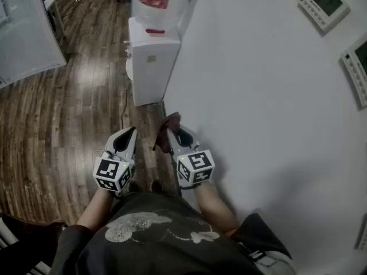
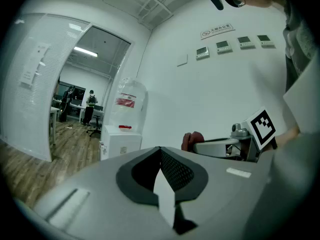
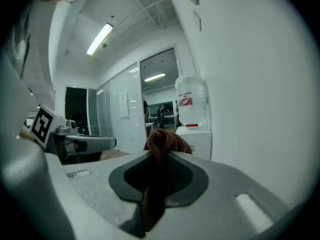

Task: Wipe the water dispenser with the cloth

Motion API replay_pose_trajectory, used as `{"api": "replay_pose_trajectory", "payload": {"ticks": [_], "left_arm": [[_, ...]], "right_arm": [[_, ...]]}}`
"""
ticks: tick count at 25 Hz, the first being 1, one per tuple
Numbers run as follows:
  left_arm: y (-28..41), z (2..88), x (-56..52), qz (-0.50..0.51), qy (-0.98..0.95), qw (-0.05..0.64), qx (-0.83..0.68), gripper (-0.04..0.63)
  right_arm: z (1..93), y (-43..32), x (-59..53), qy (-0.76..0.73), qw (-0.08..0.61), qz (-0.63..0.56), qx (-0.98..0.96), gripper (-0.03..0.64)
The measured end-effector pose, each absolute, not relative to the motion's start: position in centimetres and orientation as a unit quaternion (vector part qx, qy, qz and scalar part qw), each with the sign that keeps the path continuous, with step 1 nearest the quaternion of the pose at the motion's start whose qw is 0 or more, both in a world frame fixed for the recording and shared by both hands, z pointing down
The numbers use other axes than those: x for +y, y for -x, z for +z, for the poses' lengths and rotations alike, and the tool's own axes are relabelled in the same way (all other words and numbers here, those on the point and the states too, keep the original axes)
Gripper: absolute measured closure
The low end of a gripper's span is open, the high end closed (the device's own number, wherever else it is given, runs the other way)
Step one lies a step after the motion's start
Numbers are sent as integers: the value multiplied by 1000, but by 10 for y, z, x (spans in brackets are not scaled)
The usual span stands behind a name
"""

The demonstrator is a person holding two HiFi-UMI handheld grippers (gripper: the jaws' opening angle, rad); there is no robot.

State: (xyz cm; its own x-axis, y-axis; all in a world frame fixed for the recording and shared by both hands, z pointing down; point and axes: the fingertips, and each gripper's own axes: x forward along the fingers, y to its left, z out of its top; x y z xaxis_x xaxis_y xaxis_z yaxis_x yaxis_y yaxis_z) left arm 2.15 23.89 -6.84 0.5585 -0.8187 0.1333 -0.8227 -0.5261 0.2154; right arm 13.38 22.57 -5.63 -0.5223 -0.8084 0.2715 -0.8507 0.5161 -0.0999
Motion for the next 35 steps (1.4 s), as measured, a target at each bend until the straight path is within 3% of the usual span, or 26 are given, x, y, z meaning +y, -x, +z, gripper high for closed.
{"api": "replay_pose_trajectory", "payload": {"ticks": [22, 35], "left_arm": [[21, -67, 226, -23, -862, 146, -485, 575], [57, -44, 179, -11, -860, 164, -483, 575]], "right_arm": [[-60, -107, 210, -498, 76, 87, -860, 577], [-44, -131, 148, -577, 47, 104, -809, 575]]}}
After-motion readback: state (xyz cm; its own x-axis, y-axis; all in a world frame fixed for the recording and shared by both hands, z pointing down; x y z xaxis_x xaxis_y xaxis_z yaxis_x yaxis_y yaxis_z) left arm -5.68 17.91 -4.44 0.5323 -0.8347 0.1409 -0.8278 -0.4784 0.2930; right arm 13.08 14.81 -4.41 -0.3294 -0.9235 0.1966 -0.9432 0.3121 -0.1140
